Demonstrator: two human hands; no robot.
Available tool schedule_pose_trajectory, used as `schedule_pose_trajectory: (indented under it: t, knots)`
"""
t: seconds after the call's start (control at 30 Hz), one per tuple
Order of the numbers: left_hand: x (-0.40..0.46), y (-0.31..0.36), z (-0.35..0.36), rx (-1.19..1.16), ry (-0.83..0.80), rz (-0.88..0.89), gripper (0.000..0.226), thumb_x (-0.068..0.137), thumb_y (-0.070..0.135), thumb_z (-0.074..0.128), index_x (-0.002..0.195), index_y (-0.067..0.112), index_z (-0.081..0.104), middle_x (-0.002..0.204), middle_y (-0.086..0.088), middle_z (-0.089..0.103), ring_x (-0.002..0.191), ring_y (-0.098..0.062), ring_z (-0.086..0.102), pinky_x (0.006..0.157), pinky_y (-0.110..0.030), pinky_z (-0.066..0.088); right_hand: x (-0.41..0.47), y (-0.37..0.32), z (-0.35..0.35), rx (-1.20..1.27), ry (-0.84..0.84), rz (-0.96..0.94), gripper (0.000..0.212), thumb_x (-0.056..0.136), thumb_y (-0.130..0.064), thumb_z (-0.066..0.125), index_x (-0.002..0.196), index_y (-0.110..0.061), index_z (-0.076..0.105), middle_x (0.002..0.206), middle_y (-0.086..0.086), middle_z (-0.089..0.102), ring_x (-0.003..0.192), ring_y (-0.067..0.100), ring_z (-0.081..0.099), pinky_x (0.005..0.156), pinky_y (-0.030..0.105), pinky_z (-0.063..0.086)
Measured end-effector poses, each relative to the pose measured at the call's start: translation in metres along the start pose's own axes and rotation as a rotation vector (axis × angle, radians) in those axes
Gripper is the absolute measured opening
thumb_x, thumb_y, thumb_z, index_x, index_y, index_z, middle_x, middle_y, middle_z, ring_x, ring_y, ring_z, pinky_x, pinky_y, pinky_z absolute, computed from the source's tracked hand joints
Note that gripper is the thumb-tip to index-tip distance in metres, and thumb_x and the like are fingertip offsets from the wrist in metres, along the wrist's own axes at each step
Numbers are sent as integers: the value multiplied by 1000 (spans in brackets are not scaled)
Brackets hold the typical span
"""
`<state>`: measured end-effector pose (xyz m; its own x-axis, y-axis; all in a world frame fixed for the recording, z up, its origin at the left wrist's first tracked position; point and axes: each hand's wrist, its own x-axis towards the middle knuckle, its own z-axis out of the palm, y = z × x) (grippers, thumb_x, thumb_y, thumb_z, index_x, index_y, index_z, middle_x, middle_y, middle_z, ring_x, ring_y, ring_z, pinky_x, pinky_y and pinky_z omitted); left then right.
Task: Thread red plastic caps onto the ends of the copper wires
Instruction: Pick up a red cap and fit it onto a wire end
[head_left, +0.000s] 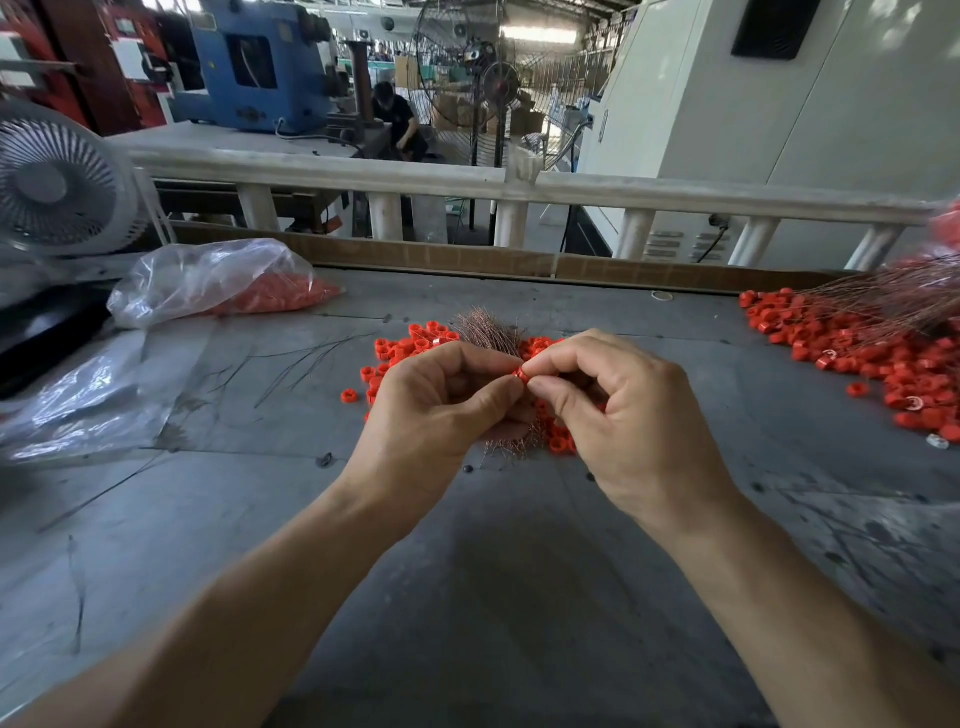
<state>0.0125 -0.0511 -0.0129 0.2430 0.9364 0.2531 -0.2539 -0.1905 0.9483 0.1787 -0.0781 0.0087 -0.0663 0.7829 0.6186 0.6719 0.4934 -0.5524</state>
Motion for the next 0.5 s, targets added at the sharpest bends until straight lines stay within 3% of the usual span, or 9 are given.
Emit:
schedule_pose_trajectory:
  t: [0.3,0.5]
  knots:
    - [2,-4,-1,61,41,34,15,79,19,74,94,15,75,87,-14,77,80,-26,75,73,-28,60,-1,-3,6,-3,26,28,9,88,-7,76,95,-12,79,89,-7,71,89,4,63,79,7,45]
    - [2,-3,-3,-21,68,-63,12,84,8,72,96,5,70,81,-11,75,78,-21,74,72,-28,60,-5,-3,11,-112,-31,-13,20,86,-8,77,103,-19,73,100,-12,62,85,0,54,76,12,43]
